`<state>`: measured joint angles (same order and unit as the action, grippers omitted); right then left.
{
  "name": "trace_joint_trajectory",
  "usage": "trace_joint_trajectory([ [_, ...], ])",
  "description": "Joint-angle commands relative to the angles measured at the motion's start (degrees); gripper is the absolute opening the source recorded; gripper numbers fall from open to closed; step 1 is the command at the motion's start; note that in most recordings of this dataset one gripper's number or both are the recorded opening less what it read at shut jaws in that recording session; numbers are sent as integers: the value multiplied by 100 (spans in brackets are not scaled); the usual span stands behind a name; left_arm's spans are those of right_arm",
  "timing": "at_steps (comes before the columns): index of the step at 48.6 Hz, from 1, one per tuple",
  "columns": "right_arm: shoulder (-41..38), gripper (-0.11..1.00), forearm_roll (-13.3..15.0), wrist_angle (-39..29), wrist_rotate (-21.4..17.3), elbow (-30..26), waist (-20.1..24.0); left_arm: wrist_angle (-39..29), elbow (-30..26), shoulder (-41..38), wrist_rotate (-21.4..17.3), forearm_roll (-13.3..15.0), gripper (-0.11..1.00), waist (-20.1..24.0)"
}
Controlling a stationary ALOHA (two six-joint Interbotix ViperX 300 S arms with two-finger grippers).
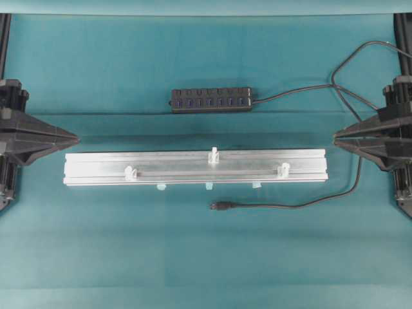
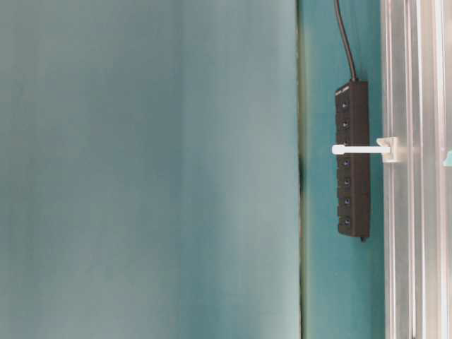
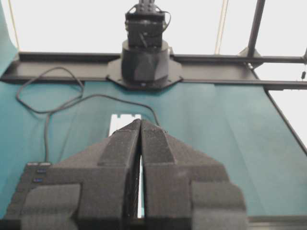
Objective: Pass the USB cable through three rings with both arms.
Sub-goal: 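Move the right gripper down toward the black USB plug near the rail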
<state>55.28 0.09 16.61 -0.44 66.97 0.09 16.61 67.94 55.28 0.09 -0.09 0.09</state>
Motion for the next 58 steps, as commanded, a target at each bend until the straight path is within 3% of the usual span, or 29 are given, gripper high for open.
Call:
trace_joint_trajectory([
  [1, -70, 0, -35, 26, -35, -88, 26, -44, -264, -62, 26, -70, 2, 0],
  [11, -237, -10, -202, -879, -439, -554, 35, -352, -457, -79, 0, -79, 2, 0],
  [24, -853, -10, -202, -1863, -580, -1239, 35, -756, -650, -255, 26, -79, 2, 0],
  [42, -2101, -7, -202, -2048, -598, -1740, 44, -940, -800, -633, 53, -70, 2, 26],
  [50, -2364, 13, -202, -2013, -598, -1890, 35, -940, -800, -624, 53, -79, 2, 79],
  [58, -2426, 57, -229, -2074, -773, -1916, 0, -940, -791, -589, 53, -79, 2, 88],
])
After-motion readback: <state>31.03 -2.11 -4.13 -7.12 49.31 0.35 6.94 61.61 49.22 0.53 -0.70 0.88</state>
